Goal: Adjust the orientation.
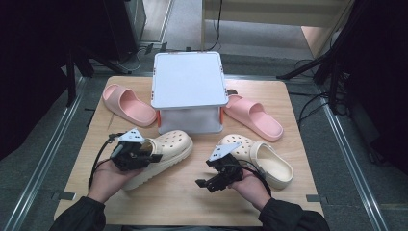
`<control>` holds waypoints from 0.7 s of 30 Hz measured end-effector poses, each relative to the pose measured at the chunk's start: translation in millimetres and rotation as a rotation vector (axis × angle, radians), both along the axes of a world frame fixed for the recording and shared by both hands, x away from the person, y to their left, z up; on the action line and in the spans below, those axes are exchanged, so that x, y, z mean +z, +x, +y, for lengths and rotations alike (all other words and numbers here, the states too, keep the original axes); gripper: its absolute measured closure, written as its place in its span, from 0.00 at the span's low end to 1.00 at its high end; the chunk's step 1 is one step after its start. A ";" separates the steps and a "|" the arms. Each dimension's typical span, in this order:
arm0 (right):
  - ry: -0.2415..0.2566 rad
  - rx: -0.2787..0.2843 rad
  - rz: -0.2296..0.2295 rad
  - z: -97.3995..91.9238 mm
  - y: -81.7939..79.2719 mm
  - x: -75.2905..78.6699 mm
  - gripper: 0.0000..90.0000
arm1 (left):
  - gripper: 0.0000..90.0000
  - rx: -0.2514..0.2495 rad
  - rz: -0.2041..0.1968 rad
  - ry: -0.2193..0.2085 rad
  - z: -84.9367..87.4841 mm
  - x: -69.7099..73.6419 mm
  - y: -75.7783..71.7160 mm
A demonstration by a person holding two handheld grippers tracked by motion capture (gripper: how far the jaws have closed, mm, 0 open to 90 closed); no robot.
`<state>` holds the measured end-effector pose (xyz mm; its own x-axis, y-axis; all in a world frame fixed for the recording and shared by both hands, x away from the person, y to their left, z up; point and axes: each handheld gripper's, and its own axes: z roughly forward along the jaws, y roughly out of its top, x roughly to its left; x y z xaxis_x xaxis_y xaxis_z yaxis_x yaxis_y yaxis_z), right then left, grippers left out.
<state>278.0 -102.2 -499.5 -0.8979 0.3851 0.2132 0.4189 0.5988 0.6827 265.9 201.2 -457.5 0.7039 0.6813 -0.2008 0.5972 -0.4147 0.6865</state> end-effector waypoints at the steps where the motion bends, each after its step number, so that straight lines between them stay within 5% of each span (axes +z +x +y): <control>1: 0.006 -0.004 0.001 -0.3 0.1 0.5 0.21 | 0.86 -0.006 0.001 0.005 -3.1 -0.5 0.3; 7: 0.026 -0.013 -0.010 -0.8 0.8 1.8 0.21 | 0.86 -0.022 -0.015 0.015 -27.0 -7.7 3.1; 10: 0.029 -0.016 -0.012 -0.7 0.6 2.1 0.21 | 0.86 -0.047 0.011 0.027 -33.9 -15.8 4.1; 17: 0.069 -0.040 -0.015 -0.4 0.7 4.6 0.21 | 0.84 -0.103 0.026 0.051 -41.8 -26.9 -0.3; 21: 0.071 -0.053 -0.016 2.2 0.3 3.3 0.20 | 0.78 -0.098 0.052 0.022 -37.0 -27.2 2.6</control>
<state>278.2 -100.0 -496.2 -0.8802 0.4165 0.2277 0.4375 0.5256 0.7296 268.5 164.2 -484.7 0.7563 0.6144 -0.2248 0.5879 -0.4875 0.6456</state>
